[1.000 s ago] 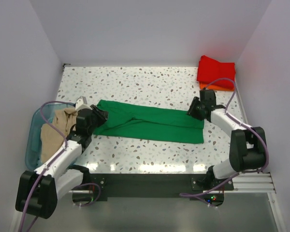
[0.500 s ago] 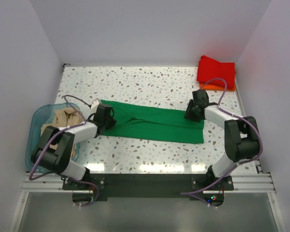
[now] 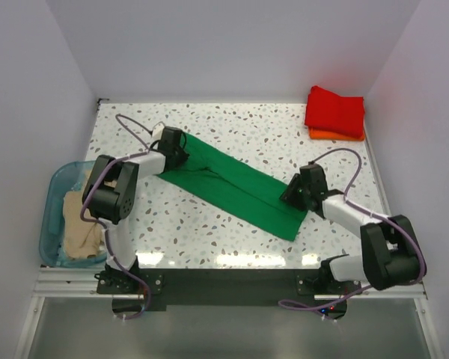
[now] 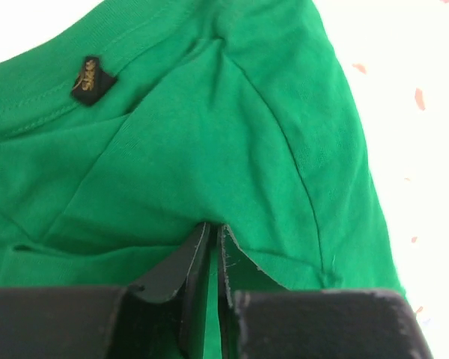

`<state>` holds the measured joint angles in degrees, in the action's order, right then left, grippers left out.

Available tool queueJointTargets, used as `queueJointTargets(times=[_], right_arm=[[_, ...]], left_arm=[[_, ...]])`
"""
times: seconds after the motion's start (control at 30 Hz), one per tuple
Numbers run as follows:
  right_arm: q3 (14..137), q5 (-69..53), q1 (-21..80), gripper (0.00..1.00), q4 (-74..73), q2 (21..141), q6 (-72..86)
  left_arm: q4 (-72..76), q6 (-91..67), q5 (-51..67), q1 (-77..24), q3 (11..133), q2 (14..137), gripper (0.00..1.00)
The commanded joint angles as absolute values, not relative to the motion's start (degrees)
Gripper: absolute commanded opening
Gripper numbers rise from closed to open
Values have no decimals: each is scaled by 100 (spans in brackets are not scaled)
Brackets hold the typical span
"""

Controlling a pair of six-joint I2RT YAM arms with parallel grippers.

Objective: Fold and stack the t-shirts
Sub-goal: Fold the tshirt

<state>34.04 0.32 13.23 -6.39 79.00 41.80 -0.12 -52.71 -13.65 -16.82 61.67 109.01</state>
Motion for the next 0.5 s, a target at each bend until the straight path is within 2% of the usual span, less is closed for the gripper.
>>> queueJointTargets(times=[0.0,0.1,0.23,0.37,0.47], right_arm=[[2858,-71,1993,44,-545,7244,5096],[2655,332,2793,44,-440,6795,5773],[2619,842,3935,44,-28,6863,6694],[3101,1133,4989,44,553,7767,7066],[3961,977,5404,44,808,8804,7058]], left_arm=[[-448,-4729,-1135,-1503,6818,11609,15],[-545,-4334,-783,-1424,7941,12242,22],[-545,-3895,-29,-1389,8989,13163,37],[-440,-3779,667,-1371,9833,13833,48],[-132,-3814,1141,-1336,10212,14210,57]])
